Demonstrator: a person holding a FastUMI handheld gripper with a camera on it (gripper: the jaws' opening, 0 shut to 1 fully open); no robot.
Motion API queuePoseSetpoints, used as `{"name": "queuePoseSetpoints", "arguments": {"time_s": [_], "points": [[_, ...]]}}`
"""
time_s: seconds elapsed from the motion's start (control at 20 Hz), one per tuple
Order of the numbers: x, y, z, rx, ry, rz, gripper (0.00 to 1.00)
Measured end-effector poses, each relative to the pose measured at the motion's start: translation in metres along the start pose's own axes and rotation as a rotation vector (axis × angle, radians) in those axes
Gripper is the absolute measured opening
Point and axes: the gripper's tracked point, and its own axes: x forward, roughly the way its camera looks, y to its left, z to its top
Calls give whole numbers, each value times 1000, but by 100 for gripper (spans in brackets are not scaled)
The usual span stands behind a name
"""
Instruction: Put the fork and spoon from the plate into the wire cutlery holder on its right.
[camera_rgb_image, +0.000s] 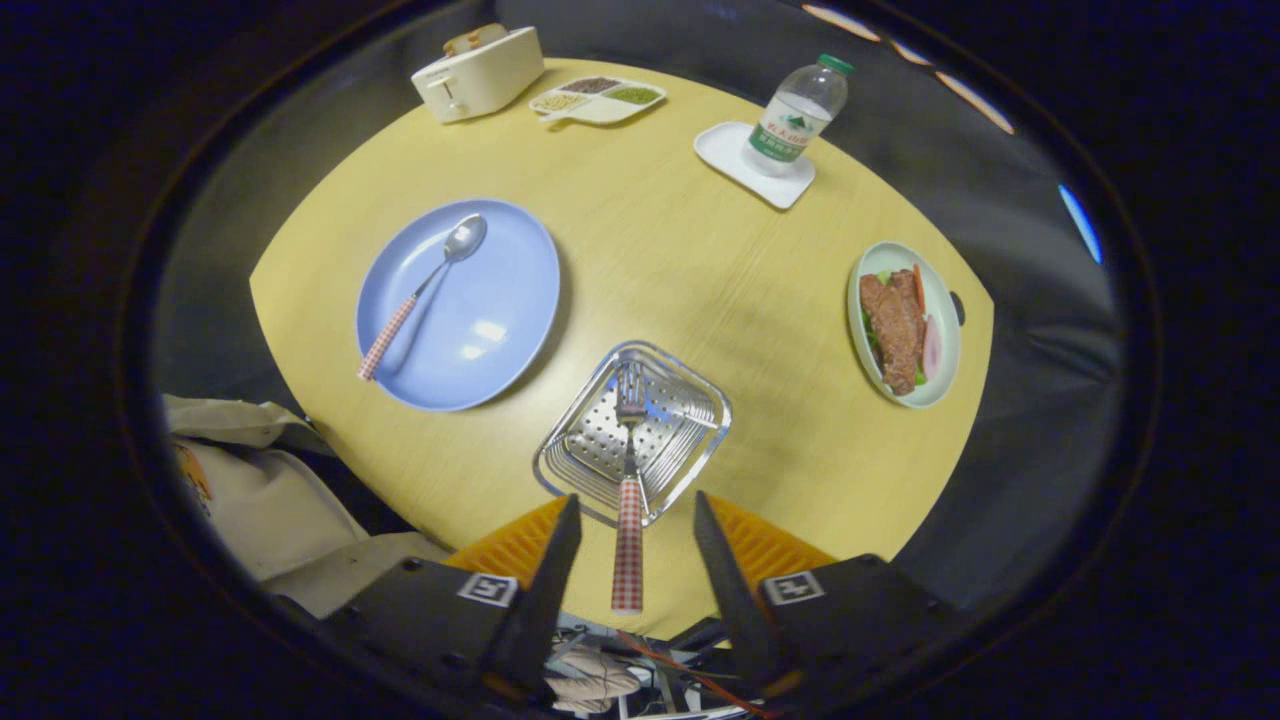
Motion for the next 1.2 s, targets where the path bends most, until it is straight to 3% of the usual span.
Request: {"name": "queuePoseSetpoints", "arguments": {"time_s": [0.25, 0.65, 0.9, 1.2], "points": [[-21, 22, 20, 128, -203, -21, 100], [-52, 85, 46, 229, -535, -95, 100], [-41, 122, 55, 352, -615, -84, 100], [-28, 152, 79, 399, -699, -107, 100]]}}
